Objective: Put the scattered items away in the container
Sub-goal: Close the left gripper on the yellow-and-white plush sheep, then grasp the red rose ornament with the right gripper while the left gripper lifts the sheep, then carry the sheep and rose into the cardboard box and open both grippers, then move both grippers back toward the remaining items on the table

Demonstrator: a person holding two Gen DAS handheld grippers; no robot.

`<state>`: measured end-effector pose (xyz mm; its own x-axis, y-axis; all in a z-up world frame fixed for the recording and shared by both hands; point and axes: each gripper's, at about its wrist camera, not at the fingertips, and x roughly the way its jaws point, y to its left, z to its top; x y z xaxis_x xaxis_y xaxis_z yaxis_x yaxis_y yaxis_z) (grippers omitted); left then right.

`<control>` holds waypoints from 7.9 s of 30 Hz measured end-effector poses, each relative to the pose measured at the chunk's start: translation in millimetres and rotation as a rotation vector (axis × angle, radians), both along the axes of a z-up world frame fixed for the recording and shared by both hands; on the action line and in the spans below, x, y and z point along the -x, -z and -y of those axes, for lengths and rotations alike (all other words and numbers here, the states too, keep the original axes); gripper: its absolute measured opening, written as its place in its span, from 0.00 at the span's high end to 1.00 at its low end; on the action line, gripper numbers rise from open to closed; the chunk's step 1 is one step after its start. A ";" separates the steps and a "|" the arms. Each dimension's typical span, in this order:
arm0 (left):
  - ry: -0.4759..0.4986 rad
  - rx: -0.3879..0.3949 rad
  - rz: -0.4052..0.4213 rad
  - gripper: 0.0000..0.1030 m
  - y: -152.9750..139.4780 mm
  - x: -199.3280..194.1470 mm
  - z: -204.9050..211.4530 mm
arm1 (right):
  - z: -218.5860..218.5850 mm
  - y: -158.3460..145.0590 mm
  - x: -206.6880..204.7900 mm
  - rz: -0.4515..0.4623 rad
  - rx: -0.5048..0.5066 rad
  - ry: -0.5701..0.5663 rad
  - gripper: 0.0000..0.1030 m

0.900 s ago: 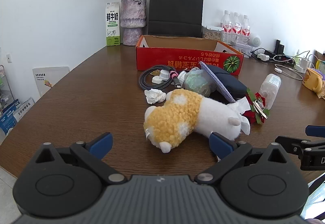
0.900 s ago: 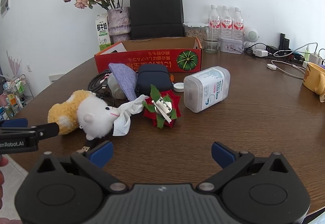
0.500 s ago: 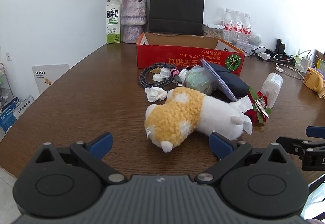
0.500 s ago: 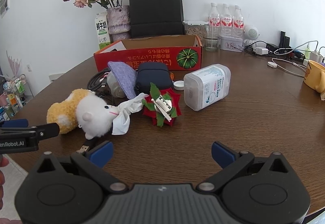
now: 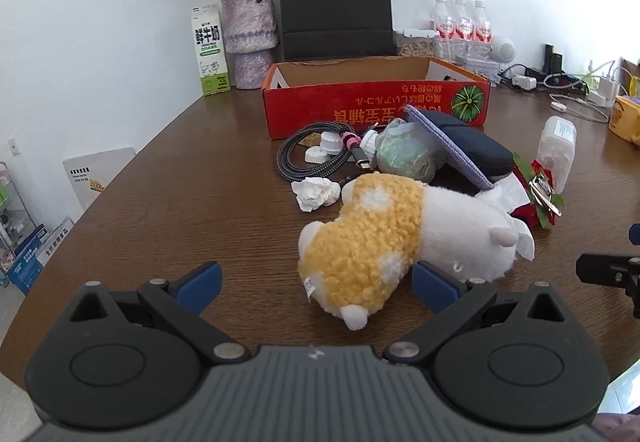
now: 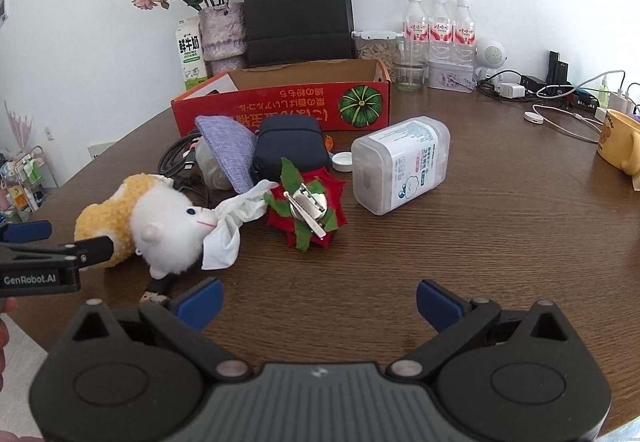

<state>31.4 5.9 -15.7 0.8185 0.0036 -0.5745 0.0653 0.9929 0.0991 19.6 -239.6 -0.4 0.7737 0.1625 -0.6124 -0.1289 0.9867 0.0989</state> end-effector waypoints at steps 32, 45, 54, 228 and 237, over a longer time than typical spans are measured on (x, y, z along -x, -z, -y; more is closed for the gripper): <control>0.215 0.089 -0.005 0.53 16.1 -37.3 -5.7 | -3.5 5.2 -63.4 -0.031 0.001 -0.003 0.00; 0.128 0.160 -0.011 0.54 13.5 -33.8 -30.1 | -6.7 5.1 -78.7 -0.010 0.016 -0.020 0.00; 0.207 0.028 0.023 0.11 8.2 -32.3 -26.0 | -8.0 10.2 -84.7 -0.024 0.040 -0.028 0.00; -0.063 0.225 0.182 0.00 -32.7 -48.5 -36.0 | 55.0 -9.6 -91.1 0.124 0.094 -0.027 0.00; -0.049 0.223 0.115 0.00 -24.3 -55.4 -29.7 | 61.9 -0.3 -133.2 0.091 0.135 -0.079 0.00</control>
<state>86.7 35.6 8.6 0.8805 -0.0710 -0.4687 0.0170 0.9928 -0.1185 152.8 -301.5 -0.1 0.8151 0.1460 -0.5606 -0.2087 0.9768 -0.0491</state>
